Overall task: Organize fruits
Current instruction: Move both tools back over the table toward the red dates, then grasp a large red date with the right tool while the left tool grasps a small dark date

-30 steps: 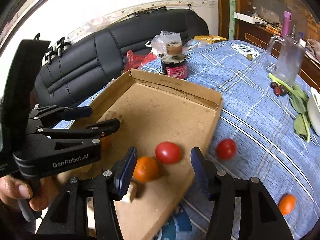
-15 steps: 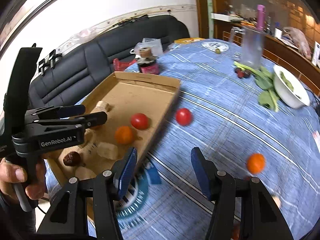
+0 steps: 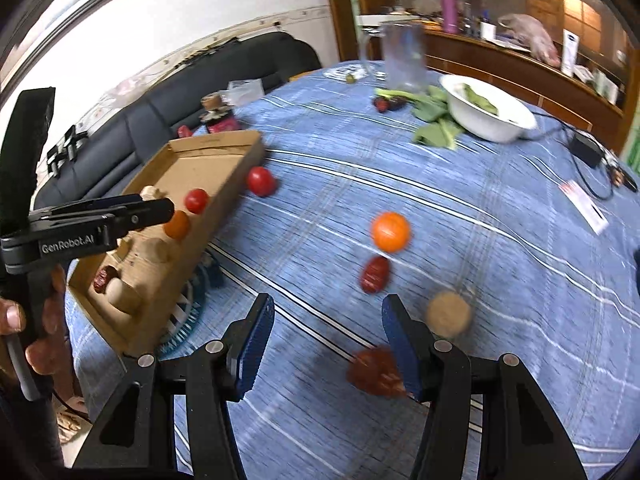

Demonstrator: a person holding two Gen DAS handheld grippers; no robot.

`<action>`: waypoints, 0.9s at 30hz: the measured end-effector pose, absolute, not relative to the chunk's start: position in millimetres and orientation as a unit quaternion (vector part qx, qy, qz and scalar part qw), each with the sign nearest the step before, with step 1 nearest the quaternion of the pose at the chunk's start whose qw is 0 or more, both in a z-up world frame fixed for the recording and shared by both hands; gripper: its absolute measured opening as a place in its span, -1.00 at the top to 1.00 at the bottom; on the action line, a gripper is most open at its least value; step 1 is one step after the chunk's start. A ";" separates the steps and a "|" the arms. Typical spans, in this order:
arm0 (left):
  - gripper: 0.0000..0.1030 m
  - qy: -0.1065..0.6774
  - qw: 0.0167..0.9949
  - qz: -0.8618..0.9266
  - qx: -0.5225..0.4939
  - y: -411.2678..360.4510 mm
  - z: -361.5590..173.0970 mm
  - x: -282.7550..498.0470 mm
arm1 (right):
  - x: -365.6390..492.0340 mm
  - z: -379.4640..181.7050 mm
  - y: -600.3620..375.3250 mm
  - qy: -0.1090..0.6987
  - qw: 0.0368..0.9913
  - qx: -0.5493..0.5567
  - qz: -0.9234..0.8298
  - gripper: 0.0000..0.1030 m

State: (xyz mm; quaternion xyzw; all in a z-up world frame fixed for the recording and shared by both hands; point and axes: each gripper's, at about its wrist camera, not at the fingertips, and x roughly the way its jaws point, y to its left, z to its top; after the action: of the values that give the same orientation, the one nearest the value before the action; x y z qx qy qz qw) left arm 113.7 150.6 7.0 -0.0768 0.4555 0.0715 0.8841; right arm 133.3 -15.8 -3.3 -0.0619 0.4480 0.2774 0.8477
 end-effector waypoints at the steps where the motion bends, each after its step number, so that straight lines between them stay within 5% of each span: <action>1: -0.24 0.456 0.884 0.066 -0.076 144.6 6.7 115.2 | 133.0 -4.2 -22.1 0.449 0.848 -0.060 0.274 -0.13; 19: -0.24 0.493 0.867 -0.005 -0.070 69.0 -14.3 169.5 | 129.1 -37.0 -44.1 0.474 0.835 -0.062 0.272 -0.12; 27: -0.24 0.521 0.851 -0.030 -0.053 37.3 -39.9 184.2 | 129.1 -45.7 -43.8 0.465 0.839 -0.067 0.275 0.03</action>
State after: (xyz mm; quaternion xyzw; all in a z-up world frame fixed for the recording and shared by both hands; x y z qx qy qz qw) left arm 184.2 37.3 -39.9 -0.0528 0.5210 -0.0302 0.8514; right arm 129.1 -43.8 -45.7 -0.0670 0.4648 0.2754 0.8388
